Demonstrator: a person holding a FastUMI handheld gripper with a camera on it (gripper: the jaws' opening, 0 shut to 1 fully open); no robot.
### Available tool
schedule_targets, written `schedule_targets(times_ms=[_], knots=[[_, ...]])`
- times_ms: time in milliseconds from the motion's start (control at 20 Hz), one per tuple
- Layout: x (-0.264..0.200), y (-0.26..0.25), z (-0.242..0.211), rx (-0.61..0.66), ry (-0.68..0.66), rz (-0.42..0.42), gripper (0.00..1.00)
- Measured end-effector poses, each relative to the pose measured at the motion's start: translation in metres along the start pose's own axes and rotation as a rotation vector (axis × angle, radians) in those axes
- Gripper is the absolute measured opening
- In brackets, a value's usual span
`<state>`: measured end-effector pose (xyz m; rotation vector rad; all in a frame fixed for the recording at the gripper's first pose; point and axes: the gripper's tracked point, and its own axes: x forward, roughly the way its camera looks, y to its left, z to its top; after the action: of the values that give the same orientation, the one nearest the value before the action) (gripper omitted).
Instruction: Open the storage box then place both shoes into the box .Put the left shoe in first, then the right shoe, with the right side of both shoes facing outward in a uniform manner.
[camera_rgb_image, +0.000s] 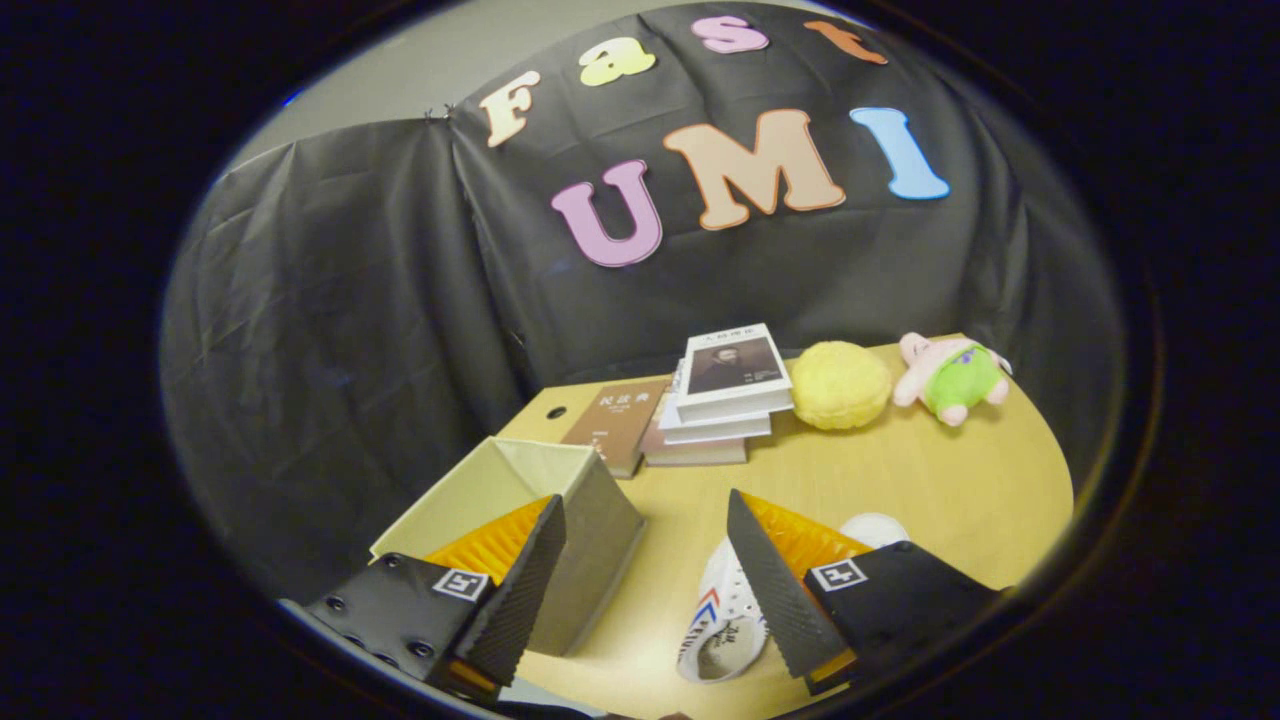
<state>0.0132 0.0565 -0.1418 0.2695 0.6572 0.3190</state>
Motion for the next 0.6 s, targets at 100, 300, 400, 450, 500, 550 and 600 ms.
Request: schedule_targets(times_ms=[100, 300, 400, 450, 500, 550, 600], knots=[[0.002, -0.019, -0.017, -0.025, 0.025, -0.032, 1.0], [0.009, -0.047, -0.054, -0.052, 0.094, -0.077, 1.0], [0.014, -0.059, -0.073, -0.057, 0.13, -0.09, 1.0], [0.017, -0.064, -0.082, -0.065, 0.15, -0.097, 1.0], [0.018, -0.069, -0.092, -0.076, 0.172, -0.103, 1.0], [0.02, -0.073, -0.101, -0.084, 0.193, -0.105, 1.0], [0.022, -0.076, -0.11, -0.088, 0.216, -0.107, 1.0]])
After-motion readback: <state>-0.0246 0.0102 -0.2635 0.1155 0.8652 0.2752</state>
